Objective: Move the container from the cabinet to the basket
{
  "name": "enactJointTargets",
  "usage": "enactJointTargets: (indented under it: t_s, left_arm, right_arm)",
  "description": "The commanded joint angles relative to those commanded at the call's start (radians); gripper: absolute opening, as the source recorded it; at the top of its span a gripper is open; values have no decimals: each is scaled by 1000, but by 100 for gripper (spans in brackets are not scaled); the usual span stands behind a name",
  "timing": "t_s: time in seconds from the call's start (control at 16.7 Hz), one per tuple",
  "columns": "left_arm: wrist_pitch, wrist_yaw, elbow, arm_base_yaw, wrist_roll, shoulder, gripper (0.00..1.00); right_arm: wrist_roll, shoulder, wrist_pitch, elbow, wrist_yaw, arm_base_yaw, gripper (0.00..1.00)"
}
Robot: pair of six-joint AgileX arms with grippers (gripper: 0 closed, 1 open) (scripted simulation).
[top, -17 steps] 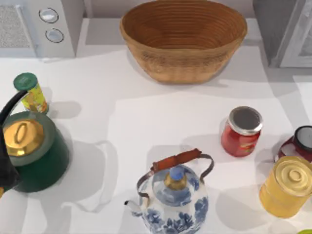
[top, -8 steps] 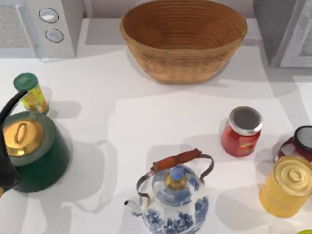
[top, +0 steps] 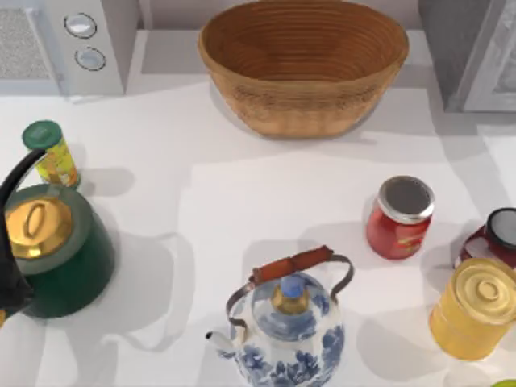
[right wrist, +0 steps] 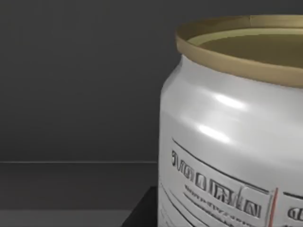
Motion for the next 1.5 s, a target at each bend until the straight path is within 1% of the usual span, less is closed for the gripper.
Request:
enactJointTargets:
  t_s: [0.3,0.42,0.54,0.96,1.08,1.2,1.32,1.5]
  left_arm:
    - [0,0,0,0,0,0,100]
    - [0,0,0,0,0,0,100]
    - [0,0,0,0,0,0,100]
    - [0,0,0,0,0,0,100]
    - [0,0,0,0,0,0,100]
    - [0,0,0,0,0,0,100]
    - [0,0,0,0,0,0,100]
    - [0,0,0,0,0,0,100]
  right_arm:
    - [-3,-179,-249,60,99,103,0]
    - [-4,-240,-321,76,133,134,0]
    - [-4,-267,-351,80,149,150,0]
    - [-3,-283,-340,40,144,138,0]
    - [-3,-325,-312,-34,135,122,0]
    - [-2,-391,-269,-150,118,101,0]
    - [-2,-477,-212,-308,94,75,0]
    - [-3,-639,-102,-613,47,32,0]
